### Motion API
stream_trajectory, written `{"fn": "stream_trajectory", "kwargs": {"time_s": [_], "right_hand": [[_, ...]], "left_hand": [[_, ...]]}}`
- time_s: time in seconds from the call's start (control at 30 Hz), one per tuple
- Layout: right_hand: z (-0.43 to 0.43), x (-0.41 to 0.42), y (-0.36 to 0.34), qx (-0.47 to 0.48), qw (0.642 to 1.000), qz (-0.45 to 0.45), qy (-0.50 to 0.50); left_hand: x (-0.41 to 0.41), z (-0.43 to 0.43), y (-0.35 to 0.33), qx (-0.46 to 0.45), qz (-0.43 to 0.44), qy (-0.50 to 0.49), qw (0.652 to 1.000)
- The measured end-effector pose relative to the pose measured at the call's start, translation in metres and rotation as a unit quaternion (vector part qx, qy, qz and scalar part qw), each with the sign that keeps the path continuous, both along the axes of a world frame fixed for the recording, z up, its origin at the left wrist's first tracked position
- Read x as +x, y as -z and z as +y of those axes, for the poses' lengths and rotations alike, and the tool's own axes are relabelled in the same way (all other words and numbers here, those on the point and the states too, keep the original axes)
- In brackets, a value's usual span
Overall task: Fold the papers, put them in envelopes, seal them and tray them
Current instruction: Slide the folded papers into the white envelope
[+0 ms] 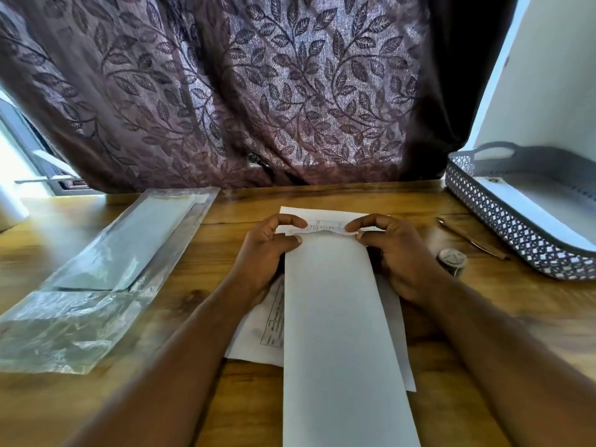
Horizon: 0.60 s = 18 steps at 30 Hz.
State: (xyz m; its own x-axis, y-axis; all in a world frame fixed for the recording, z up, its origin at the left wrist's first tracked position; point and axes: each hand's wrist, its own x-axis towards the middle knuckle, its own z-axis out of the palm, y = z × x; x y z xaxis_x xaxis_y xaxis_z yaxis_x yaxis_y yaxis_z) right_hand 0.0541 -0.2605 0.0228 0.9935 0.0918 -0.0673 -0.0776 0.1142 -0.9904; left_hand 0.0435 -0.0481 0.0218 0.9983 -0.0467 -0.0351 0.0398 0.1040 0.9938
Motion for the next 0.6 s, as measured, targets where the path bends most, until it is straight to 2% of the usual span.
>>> {"fn": "stream_trajectory", "kwargs": {"time_s": [0.3, 0.4, 0.6], "right_hand": [[-0.0011, -0.001, 0.0032, 0.001, 1.0, -0.005, 0.006], [0.0, -0.001, 0.0057, -0.033, 0.999, -0.032, -0.002], [-0.0005, -0.0005, 0.0064, -0.047, 0.998, -0.048, -0.004]], "left_hand": [[0.0009, -0.0009, 0.0042, -0.004, -0.009, 0.008, 1.0], [-0.0015, -0.0019, 0.0031, -0.017, -0.007, 0.007, 1.0], [0.0055, -0.0005, 0.0102, 0.051, -0.016, -0.016, 0.998]]}}
